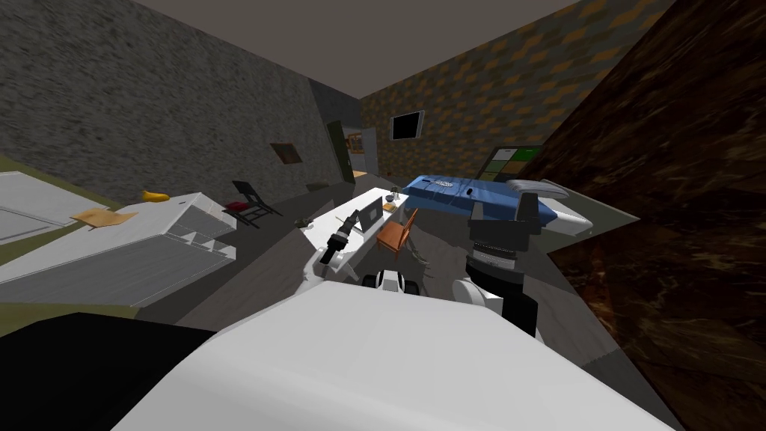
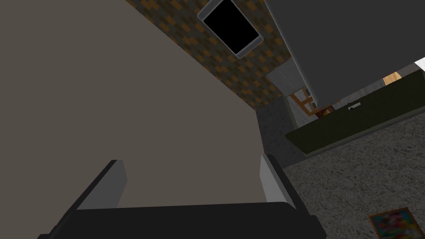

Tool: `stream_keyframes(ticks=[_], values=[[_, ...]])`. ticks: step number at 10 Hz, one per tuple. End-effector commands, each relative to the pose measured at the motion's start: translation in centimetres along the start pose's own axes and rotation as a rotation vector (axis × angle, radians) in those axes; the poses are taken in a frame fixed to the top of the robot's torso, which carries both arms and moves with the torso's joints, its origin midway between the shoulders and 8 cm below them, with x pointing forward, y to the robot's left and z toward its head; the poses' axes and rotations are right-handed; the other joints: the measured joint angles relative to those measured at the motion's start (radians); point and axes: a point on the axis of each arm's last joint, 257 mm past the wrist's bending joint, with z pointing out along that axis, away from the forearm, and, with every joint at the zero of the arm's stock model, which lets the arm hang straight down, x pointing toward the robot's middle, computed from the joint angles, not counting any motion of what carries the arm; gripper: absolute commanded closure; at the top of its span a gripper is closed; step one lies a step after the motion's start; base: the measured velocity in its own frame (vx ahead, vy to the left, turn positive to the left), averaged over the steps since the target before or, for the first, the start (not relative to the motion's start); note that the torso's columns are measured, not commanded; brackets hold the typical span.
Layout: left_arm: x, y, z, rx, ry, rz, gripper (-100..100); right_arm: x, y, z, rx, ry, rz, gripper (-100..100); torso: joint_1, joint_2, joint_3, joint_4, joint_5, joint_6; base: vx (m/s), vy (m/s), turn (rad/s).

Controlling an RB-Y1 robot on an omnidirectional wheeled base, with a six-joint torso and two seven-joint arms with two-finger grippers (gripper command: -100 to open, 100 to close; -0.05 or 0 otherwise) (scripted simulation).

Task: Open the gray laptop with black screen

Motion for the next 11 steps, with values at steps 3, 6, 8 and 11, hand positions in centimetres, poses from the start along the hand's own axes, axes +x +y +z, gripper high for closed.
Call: stream_keyframes(ticks=[3,6,8,11], values=[[1.7,4.0,-0.1,-0.085,0.053,0.05,-100,0.0,0.0,0.0,0.0,0.0,0.0,0,0.001,0.002,0.001,0.001,0.0,0.0,0.059,-0.005,-0.03],[2.8,7.6,-0.8,-0.162,0.09,0.082,-100,0.0,0.0,0.0,0.0,0.0,0.0,0,0.0,0.0,0.0,0.0,0.0,0.0,0.073,0.014,-0.029],[3.1,9.1,-1.3,-0.196,0.104,0.093,-100,0.0,0.0,0.0,0.0,0.0,0.0,0,0.001,0.0,0.0,0.0,0.0,0.0,0.077,0.025,-0.023],[3.7,10.3,-1.5,-0.223,0.115,0.101,-100,0.0,0.0,0.0,0.0,0.0,0.0,0,0.001,0.0,0.0,0.0,0.001,0.001,0.044,0.026,-0.012]])
